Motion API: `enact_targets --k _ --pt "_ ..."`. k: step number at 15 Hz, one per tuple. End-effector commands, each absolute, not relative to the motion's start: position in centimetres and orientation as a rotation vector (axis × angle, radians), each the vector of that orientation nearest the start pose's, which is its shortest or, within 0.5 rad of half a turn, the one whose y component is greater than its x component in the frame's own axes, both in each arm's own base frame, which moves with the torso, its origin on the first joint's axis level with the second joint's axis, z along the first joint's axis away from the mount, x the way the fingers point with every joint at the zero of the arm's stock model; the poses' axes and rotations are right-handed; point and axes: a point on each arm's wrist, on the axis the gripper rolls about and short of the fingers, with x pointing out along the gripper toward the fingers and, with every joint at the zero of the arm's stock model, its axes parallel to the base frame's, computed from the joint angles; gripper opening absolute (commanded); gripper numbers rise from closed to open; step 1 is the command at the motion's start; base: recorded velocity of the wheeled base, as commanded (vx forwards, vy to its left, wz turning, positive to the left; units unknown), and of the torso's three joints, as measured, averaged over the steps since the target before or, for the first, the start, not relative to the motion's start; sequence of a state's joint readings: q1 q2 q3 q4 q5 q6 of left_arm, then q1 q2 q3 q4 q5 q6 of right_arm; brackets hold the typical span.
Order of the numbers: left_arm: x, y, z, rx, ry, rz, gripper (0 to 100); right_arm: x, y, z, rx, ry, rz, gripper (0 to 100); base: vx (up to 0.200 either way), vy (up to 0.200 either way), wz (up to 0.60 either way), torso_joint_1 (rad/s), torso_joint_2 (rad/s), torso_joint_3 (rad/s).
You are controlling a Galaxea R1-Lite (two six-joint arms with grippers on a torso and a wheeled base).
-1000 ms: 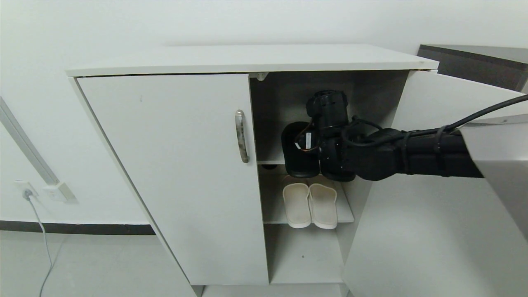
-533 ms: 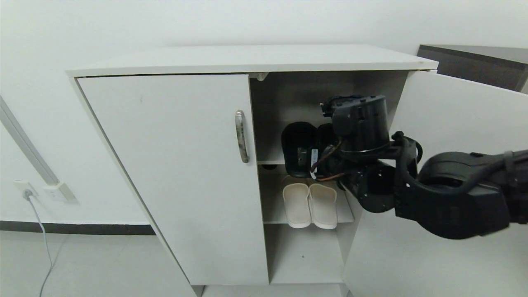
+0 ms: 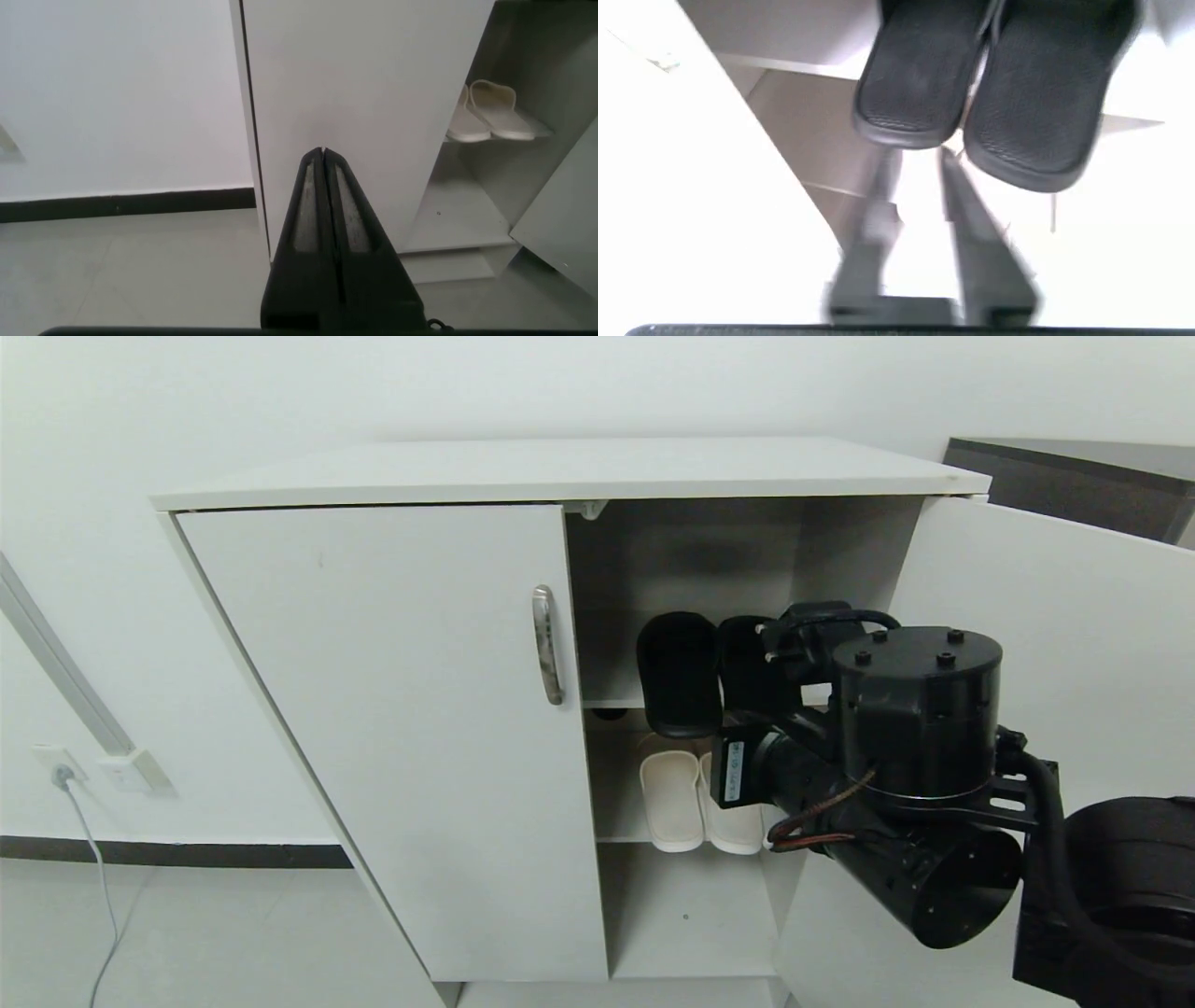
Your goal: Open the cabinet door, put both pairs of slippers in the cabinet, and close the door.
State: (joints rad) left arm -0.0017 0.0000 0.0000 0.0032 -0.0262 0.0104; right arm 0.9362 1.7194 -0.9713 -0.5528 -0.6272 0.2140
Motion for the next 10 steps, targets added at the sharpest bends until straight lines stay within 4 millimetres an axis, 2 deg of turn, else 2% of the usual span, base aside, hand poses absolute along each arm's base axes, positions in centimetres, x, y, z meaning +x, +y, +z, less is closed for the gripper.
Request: enact_targets --k 1,2,7,10 --pt "-2.28 -0.06 7.52 0.011 0.003 -0.028 0 19.48 25.18 21.51 0.073 0.170 0.306 0 0.000 0.000 0.00 0.000 0.00 0.000" --pt "-2.28 -0.06 7.52 0.009 0.003 -0.028 0 19.00 25.52 21.29 0.066 0.176 0.324 0 0.000 0.000 0.00 0.000 0.00 0.000" --pt "-2.28 -0.06 7.52 0.009 0.003 -0.028 0 19.16 25.84 20.73 0.053 0.188 0.324 0 0.000 0.000 0.00 0.000 0.00 0.000" --pt "-2.27 -0.06 7.52 0.009 0.004 -0.029 0 19.27 25.91 20.53 0.049 0.192 0.322 0 -0.200 0.000 0.00 0.004 0.00 0.001"
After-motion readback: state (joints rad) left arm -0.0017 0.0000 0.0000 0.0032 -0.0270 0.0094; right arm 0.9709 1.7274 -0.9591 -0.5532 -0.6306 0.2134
